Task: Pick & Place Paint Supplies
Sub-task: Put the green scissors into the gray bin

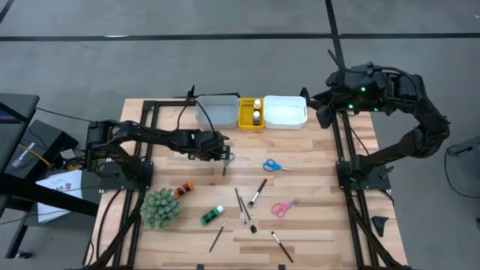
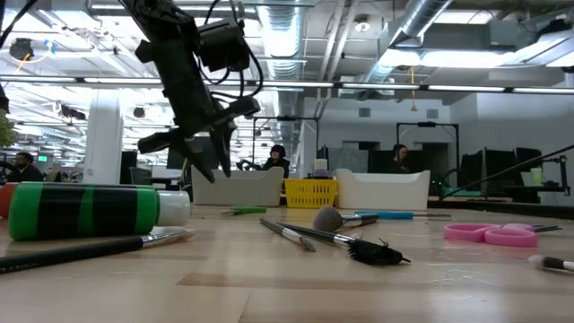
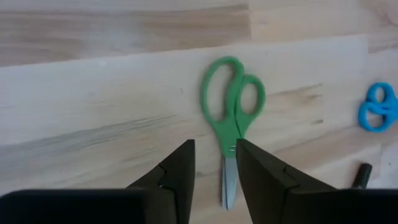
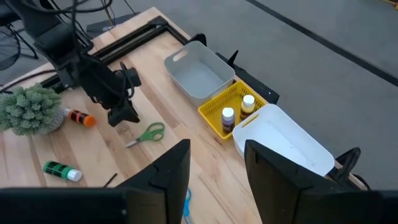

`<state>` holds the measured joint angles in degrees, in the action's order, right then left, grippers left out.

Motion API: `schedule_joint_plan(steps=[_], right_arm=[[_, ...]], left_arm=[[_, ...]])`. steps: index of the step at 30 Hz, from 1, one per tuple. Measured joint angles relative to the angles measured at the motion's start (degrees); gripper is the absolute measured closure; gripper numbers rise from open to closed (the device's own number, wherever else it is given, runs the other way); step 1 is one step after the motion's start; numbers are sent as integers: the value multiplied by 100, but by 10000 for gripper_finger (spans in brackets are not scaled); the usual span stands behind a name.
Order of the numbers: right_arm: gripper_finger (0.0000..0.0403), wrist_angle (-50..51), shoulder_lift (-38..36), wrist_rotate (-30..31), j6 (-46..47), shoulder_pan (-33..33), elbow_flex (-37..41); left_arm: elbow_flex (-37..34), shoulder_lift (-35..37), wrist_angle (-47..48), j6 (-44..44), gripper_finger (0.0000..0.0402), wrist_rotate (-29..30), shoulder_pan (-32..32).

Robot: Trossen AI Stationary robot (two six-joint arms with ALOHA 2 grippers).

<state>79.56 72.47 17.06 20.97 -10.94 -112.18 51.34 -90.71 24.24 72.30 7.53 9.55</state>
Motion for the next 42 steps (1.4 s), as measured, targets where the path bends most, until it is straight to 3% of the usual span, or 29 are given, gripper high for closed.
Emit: schedule_joint_plan(steps=[6,9,15,20,23,26,29,32,42], right_arm=[[254,-244,1,-2,-39,0,-2],[254,-246,0,-1,-41,0,-2],[253,-246,0,-12,-59,0,-2],[252,-244,-22,-33,-77,0,-2],[252,-244,-41,-50,-191,0,-2],[251,-237,-42,-51,-207,-1,-2],[249,-215,-61,-57,-210,0,-2],[246,-202,-98,-68,-280,0,-2],[245,-205,-96,-68,-358,-2,-2]], left_arm=[[6,-98,-140,36,332,-17,30],[81,-104,-246,45,347,-317,30],[1273,-53,-229,-482,357,-694,3],[2289,-382,824,-727,357,-405,62],[2704,-1145,1249,-675,357,-895,205],[3105,-1349,1968,-721,357,-692,249],[3048,-1329,2562,-132,357,2,128],[2933,-1291,2326,524,357,556,-88],[2004,-1279,1775,2209,357,710,-370]])
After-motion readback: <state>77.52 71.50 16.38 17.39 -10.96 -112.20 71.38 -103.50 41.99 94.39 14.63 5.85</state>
